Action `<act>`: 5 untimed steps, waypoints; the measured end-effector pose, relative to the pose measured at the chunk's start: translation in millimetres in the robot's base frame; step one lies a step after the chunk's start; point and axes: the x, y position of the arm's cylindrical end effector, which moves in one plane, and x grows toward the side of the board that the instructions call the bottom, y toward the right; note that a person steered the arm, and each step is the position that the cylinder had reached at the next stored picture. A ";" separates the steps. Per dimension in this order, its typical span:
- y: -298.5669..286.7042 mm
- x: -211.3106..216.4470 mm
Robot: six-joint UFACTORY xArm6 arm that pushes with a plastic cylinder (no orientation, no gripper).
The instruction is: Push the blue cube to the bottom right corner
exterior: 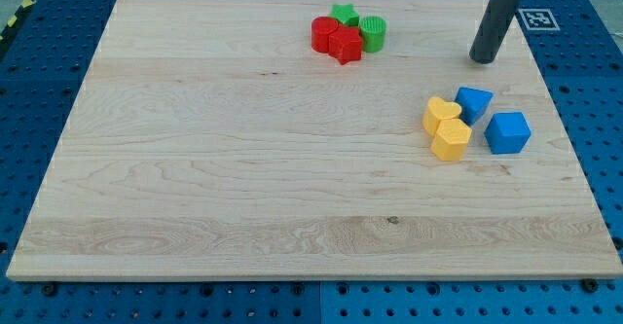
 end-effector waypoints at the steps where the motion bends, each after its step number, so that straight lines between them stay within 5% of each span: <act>1: -9.8 28.3; 5: 26.0 144.5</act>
